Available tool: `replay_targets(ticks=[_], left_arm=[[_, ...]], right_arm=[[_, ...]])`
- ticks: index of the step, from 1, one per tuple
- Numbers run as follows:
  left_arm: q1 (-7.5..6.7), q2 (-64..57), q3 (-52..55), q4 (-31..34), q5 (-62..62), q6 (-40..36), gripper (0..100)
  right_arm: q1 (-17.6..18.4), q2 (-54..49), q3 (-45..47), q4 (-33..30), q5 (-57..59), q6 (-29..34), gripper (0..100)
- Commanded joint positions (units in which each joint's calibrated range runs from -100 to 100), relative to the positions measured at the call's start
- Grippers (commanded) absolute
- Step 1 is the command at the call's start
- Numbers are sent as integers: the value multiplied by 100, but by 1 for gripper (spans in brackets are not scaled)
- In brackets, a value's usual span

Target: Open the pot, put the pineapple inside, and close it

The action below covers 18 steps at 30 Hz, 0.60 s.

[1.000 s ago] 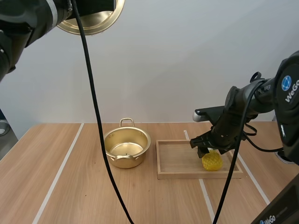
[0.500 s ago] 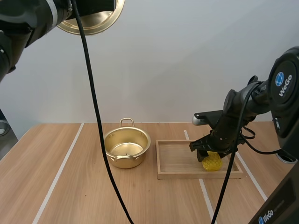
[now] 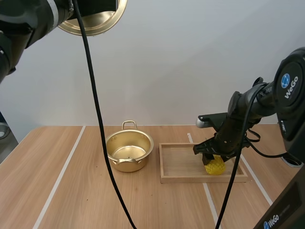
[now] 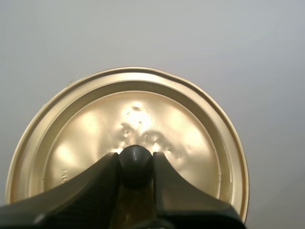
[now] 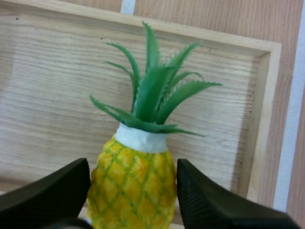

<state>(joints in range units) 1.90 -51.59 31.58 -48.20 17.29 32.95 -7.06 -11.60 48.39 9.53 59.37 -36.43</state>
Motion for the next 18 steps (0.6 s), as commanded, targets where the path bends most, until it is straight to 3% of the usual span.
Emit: replay_targets(ticks=[1,11,18], left_arm=[[-6,-40,-42,-79,-128,-39,0],[-6,-40,-42,-79,-128,-39,0],[-6,-40,-42,-79,-128,-39,0]], right_arm=[[-20,-37,45,9,137,23,0],[-20,-605,-129,809,137,-80,0],[-20,-1343,-552,903,137,-207,0]])
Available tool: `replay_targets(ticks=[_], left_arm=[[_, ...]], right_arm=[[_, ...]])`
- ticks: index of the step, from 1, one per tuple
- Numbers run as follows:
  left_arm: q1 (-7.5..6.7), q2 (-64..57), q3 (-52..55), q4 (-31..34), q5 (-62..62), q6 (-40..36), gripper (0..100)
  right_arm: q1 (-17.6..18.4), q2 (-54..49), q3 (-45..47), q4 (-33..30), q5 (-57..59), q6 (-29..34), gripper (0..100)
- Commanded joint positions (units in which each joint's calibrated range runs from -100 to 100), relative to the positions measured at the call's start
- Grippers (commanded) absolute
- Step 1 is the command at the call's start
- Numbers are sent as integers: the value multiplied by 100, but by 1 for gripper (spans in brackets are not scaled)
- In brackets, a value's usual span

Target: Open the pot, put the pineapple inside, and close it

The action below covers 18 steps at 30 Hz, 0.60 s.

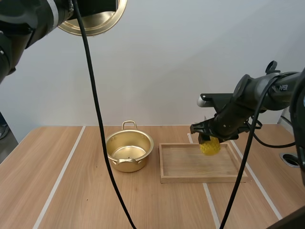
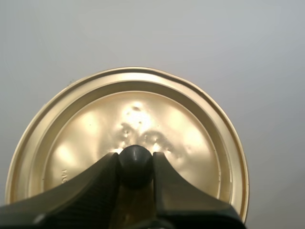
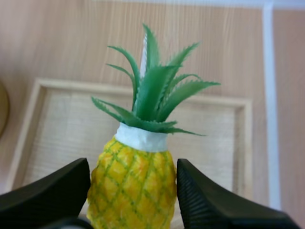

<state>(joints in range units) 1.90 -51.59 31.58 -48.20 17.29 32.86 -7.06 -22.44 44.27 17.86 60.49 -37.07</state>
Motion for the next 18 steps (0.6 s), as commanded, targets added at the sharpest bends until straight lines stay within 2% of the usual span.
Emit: replay_targets(ticks=[1,18], left_arm=[[-6,-40,-42,-79,-128,-30,0],[-6,-40,-42,-79,-128,-30,0]], right_arm=[[-20,-370,-202,84,25,-185,0],[-20,-1543,-1308,567,9,-471,0]])
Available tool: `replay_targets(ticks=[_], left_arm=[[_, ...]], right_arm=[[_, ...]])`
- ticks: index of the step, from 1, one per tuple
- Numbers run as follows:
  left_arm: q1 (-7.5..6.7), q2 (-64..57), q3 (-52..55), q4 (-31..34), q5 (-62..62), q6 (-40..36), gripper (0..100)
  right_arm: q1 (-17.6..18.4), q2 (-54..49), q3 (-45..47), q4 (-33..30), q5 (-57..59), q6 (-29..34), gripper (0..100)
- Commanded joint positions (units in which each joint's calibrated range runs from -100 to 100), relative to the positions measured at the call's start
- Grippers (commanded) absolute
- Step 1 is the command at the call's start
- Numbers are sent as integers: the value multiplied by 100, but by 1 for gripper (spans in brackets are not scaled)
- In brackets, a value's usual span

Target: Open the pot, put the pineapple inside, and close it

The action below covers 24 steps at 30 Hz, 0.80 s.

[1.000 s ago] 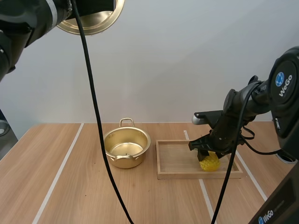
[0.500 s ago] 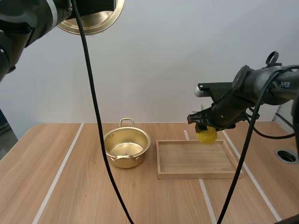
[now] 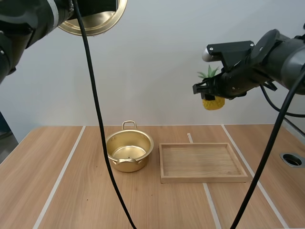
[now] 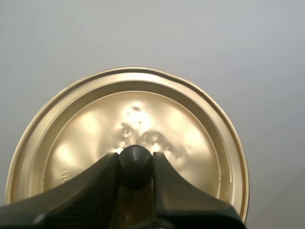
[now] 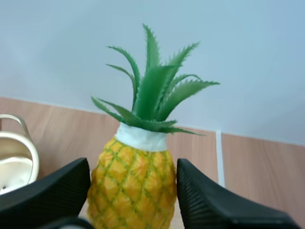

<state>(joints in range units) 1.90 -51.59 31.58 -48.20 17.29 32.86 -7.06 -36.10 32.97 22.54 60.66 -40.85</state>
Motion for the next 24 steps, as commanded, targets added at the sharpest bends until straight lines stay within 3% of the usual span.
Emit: replay_targets(ticks=[1,20,24], left_arm=[[-6,-40,-42,-79,-128,-30,0],[-6,-40,-42,-79,-128,-30,0],[-6,-40,-42,-79,-128,-30,0]], right_arm=[[-20,-219,-239,132,8,-114,0],[-20,-637,-550,555,100,-525,0],[-20,-637,-550,962,325,-540,0]])
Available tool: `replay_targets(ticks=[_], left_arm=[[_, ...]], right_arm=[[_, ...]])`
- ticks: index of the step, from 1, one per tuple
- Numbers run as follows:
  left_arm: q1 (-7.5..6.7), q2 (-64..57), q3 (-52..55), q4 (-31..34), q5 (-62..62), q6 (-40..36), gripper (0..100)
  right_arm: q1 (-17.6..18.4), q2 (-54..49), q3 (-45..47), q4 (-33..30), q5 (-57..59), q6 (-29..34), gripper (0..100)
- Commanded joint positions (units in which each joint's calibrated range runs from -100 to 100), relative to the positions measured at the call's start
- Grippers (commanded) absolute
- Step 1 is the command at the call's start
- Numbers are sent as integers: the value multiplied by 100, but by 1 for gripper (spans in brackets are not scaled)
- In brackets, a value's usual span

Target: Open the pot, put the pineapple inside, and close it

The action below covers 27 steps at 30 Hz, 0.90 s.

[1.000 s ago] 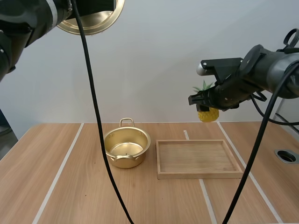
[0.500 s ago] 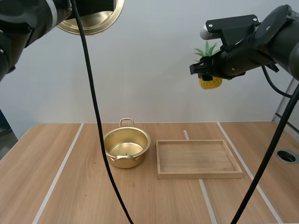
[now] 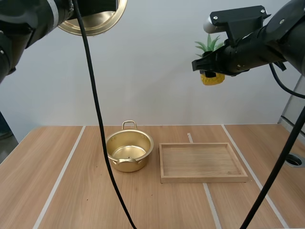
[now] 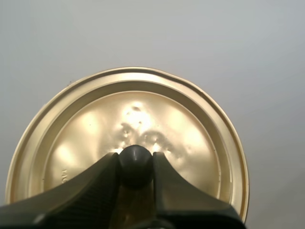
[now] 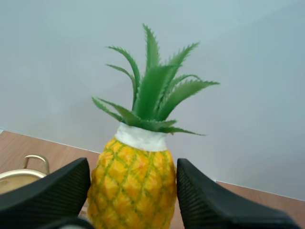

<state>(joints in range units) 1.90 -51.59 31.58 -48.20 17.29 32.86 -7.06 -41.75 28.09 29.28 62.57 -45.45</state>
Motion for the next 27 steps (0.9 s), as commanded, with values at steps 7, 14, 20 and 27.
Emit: replay_targets(ticks=[7,14,20,27], left_arm=[[-6,-40,-42,-79,-128,-30,0],[-6,-40,-42,-79,-128,-30,0],[-6,-40,-42,-79,-128,-30,0],[-6,-40,-42,-79,-128,-30,0]], right_arm=[[857,-72,-49,-184,-61,-78,0],[1677,78,-39,-758,-578,298,0],[1998,476,-39,-734,-578,330,0],[2454,1029,-39,-825,-648,330,0]])
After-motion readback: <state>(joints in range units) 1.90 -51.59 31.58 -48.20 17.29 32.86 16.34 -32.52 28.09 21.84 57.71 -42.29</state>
